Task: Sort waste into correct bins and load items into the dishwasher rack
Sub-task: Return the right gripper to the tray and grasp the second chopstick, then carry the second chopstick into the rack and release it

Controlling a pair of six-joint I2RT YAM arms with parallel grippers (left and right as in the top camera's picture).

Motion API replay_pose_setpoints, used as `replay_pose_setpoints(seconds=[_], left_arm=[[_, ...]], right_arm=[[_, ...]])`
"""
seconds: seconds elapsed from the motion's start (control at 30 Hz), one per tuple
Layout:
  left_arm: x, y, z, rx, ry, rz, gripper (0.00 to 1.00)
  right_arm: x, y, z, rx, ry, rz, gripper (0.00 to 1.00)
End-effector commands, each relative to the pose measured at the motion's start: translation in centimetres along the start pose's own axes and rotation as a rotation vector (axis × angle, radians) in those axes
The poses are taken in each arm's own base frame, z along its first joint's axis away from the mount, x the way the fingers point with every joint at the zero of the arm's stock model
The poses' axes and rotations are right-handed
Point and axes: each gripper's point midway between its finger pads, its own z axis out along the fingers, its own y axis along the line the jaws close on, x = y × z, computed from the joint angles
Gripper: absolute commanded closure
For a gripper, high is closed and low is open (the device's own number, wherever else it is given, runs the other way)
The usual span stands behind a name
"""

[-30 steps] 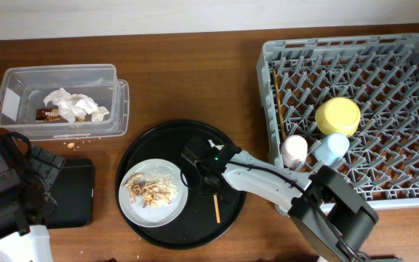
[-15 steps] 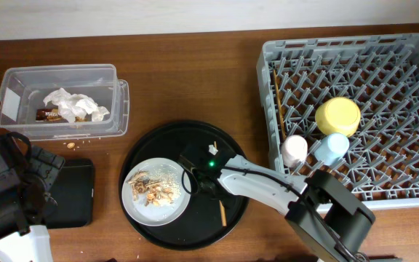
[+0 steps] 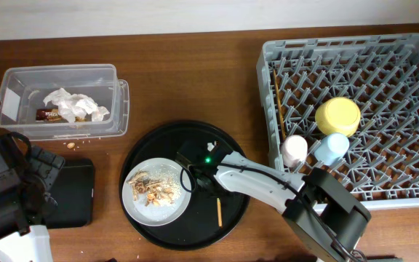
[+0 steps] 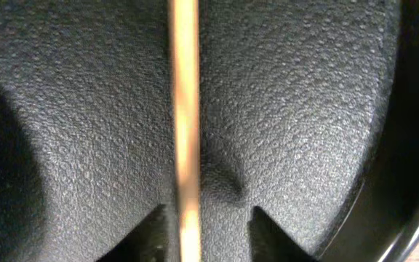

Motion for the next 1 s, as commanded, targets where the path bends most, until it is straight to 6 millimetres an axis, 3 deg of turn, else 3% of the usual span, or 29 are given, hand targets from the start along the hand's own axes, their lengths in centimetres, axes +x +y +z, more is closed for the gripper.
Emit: replay_pose_setpoints(seconds=[0.0, 0.4, 0.5, 0.53, 0.67, 0.77, 0.83, 0.97], left_arm=[[-0.1, 0.1, -0.2, 0.000, -0.006, -0.008, 0.01], [-0.1, 0.1, -0.2, 0.000, -0.006, -0.008, 0.01], [-0.1, 0.1, -0.2, 0.000, -0.006, -0.008, 0.01], [-0.1, 0.1, -0.2, 0.000, -0.006, -0.008, 0.01], [-0.1, 0.1, -0.1, 0.000, -0.006, -0.008, 0.01], [-0.1, 0.1, -0.2, 0.000, -0.006, -0.008, 0.01], [-0.1, 0.1, -0.2, 0.000, -0.006, -0.008, 0.01], [-0.1, 0.1, -0.1, 0.000, -0.006, -0.008, 0.01]], right_arm=[[-0.2, -0.5, 0.4, 0.034, -0.022, 0.004, 0.54], [0.6, 0.8, 1.2, -0.014, -0.027, -0.008, 0.55], [0.8, 0.4, 1.3, 0.002, -0.023, 0.008, 0.66], [0.9, 0.3, 1.3, 0.007, -0.019, 0.008, 0.81], [0.8, 0.1, 0.7, 0.022, -0.012, 0.008, 0.87], [-0.2, 0.3, -0.7, 0.019, -0.015, 0.023, 0.96], [-2.5, -0.2, -2.7, 0.005, -0.027, 0.047, 0.96], [-8.8, -1.8, -9.5, -0.099, -0.075, -0.011, 0.96]])
